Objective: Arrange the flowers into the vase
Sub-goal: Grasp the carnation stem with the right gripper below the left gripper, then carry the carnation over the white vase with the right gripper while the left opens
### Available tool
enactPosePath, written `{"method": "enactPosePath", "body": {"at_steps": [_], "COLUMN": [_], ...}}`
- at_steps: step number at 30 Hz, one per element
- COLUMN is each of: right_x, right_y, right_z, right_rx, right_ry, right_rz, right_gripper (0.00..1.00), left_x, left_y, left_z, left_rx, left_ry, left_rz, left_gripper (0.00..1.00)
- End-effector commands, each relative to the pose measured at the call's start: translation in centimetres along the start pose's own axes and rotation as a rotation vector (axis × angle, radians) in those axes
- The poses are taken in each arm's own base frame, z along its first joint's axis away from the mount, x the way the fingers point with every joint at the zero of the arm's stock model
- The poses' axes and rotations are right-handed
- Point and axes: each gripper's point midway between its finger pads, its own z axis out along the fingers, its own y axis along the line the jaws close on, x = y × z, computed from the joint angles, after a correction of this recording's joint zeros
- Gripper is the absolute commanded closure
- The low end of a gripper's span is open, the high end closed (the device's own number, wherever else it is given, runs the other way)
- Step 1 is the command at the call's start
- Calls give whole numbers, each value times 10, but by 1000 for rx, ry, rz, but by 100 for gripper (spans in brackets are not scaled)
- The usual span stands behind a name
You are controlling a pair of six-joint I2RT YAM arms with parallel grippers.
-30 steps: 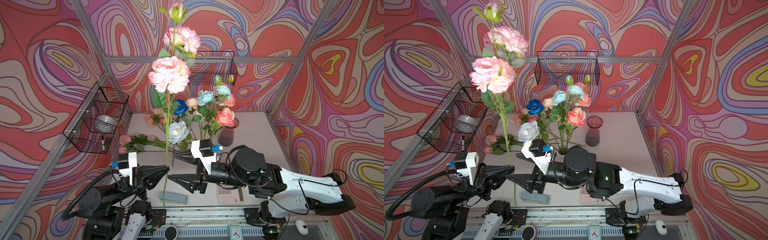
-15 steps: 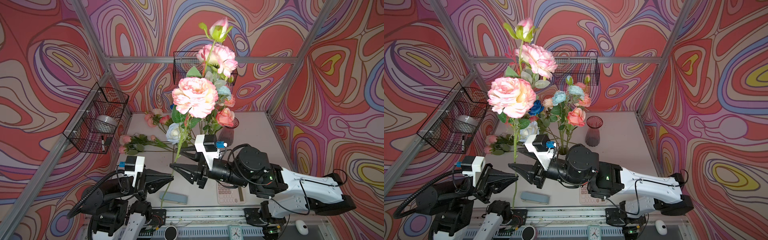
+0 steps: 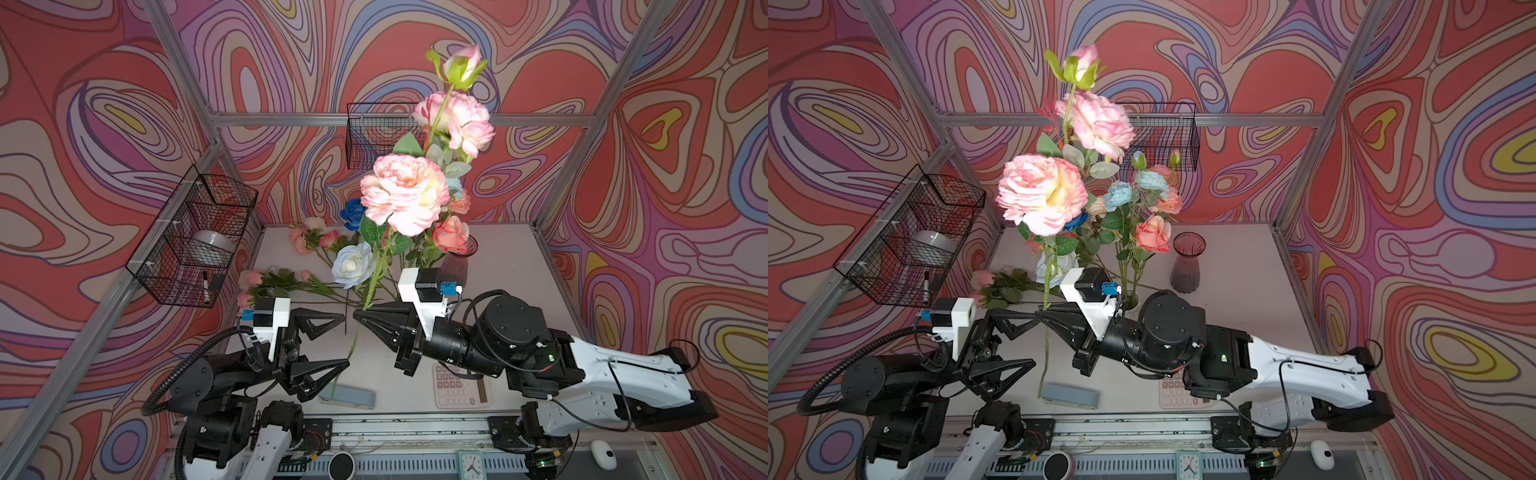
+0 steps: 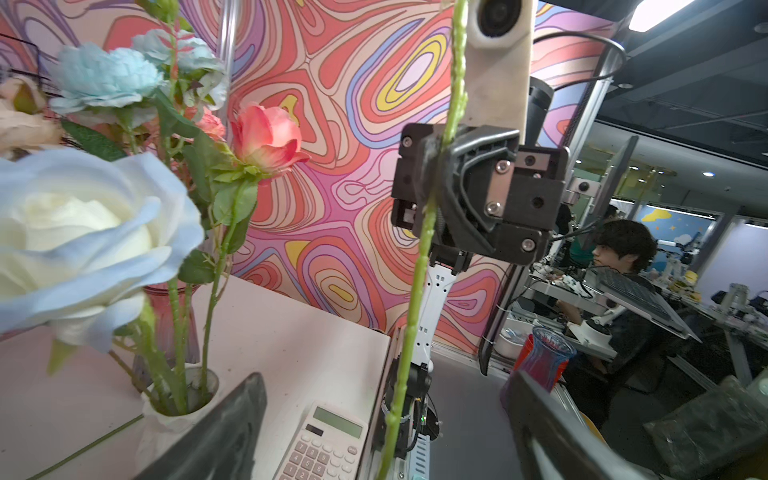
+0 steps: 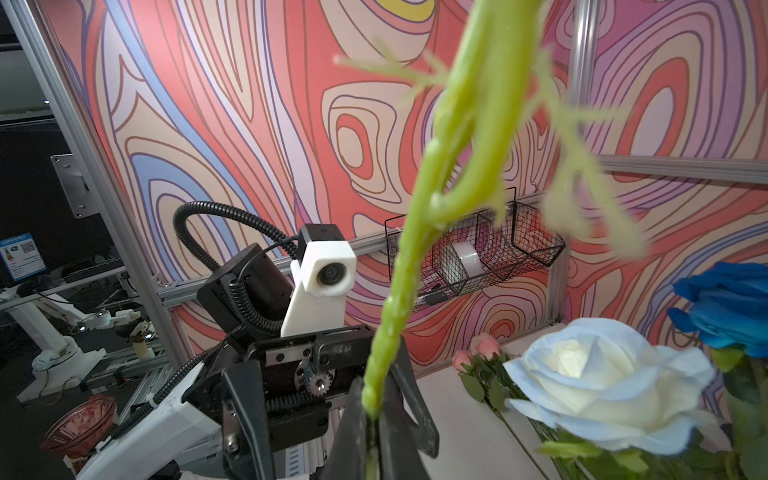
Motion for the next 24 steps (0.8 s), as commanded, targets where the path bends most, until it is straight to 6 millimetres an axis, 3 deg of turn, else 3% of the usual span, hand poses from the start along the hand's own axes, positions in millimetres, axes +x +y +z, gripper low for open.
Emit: {"method": "enactPosePath", "body": {"at_steps": [1, 7, 11, 14, 24], "right_x": [4, 7, 3, -5, -36], "right_y": [-22, -50, -68, -78, -87], "right_z": [-16, -33, -40, -43, -35], "right_rx": [103, 255, 364, 434, 533], "right_ry": [24, 53, 60, 59, 88], "right_rz": [-18, -74, -142, -198, -329], "right_gripper": [100, 100, 100, 100, 100], "left_x": [-20, -31, -10, 7, 26], "left_y": [13, 63, 113, 138, 166], "left_z": [-7, -50, -85, -101, -105], "left_rx": [-148, -537, -836, -984, -1084], "left_ry": [-111, -347, -384, -362, -288], "left_rz": [3, -62, -166, -223, -275], "left_gripper": [0, 0, 0, 0, 0]}}
